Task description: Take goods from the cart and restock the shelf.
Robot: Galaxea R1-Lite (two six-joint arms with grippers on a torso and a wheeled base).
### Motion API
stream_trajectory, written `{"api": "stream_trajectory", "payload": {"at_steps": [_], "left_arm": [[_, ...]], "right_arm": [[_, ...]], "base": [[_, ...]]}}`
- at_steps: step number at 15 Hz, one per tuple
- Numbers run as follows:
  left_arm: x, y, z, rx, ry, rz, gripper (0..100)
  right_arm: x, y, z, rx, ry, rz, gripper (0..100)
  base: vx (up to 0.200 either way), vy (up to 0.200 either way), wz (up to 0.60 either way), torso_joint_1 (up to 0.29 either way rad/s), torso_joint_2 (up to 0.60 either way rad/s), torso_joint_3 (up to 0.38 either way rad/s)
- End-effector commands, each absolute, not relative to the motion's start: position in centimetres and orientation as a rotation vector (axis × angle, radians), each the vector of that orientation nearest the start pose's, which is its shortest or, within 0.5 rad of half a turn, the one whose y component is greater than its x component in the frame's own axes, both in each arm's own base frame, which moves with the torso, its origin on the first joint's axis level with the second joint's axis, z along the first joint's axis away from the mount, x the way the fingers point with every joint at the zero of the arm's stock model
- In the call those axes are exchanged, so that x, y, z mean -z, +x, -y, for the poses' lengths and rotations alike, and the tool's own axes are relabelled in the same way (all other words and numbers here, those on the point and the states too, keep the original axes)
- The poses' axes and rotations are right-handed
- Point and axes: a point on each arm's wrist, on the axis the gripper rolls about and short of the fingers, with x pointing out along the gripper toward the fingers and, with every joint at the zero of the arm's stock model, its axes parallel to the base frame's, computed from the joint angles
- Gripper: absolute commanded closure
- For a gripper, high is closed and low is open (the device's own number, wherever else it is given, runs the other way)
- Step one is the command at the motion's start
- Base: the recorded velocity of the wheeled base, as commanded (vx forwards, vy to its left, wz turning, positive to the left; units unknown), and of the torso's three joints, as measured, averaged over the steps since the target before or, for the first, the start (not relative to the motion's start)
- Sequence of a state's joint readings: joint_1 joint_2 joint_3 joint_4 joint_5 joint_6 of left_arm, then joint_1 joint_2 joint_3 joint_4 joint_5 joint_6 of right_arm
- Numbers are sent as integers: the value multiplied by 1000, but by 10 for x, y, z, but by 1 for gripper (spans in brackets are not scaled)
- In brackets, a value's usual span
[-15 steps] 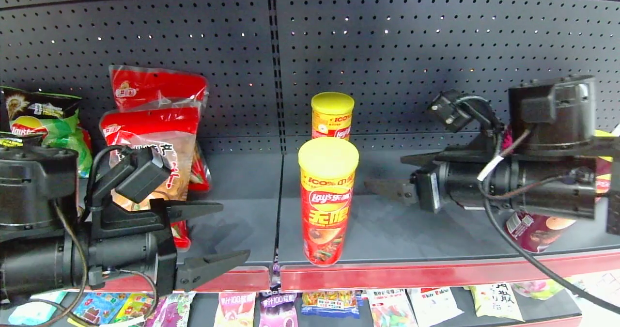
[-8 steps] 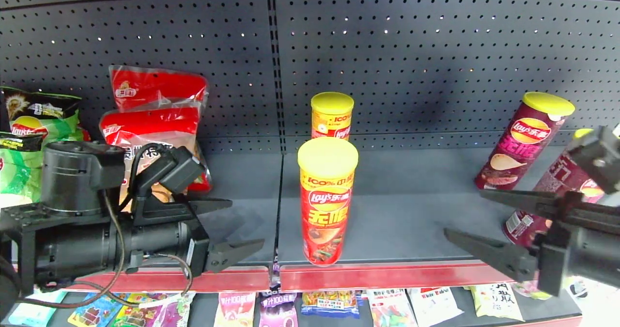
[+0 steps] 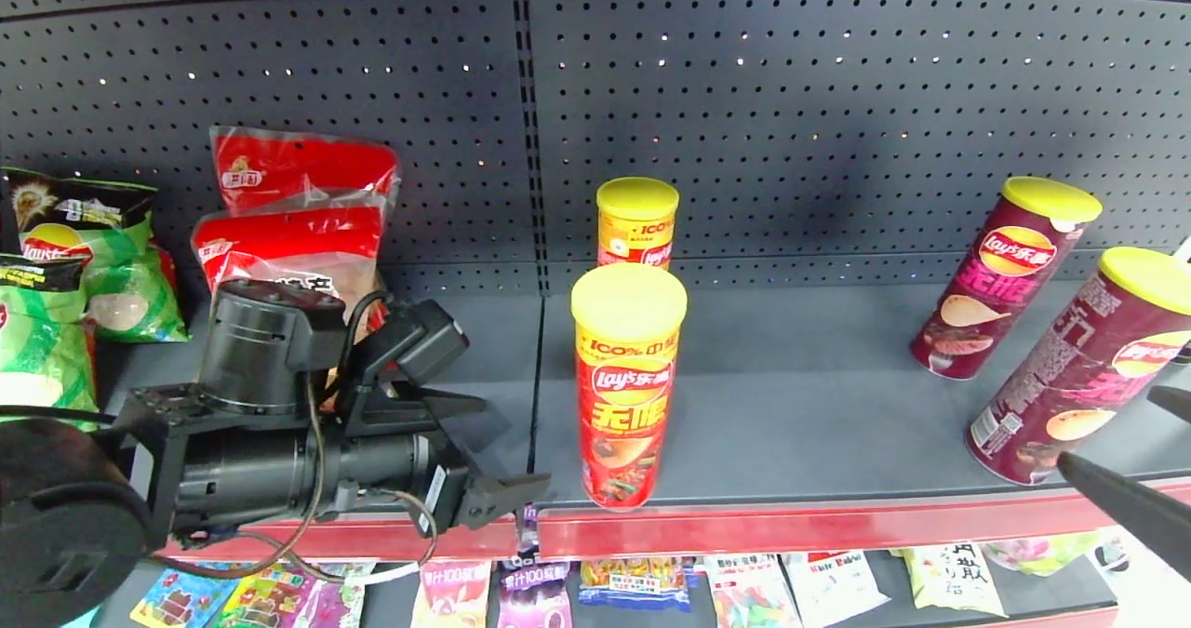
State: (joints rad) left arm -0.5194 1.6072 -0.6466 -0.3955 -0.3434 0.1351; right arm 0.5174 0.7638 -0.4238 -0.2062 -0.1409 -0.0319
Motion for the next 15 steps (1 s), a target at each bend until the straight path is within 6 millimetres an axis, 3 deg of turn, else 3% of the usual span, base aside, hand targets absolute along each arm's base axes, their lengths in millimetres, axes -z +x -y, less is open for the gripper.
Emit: {"api": "stream_trajectory", "payload": {"at_steps": [1,5,15], "left_arm": [[-140,233,143,865,182,-541,0],[-137,243,149,860,186,-549,0],[-134,244,153,858,193,-556,0]], "right_arm": [[-212,62,-30,-359,-61,-84,0],[-213,63,-29,-346,-60,-81,0],[-215,63,-30,-348,-58,-77,0]], "base": [[0,0,0,0,0,0],[0,0,0,0,0,0],[0,0,0,0,0,0]]}}
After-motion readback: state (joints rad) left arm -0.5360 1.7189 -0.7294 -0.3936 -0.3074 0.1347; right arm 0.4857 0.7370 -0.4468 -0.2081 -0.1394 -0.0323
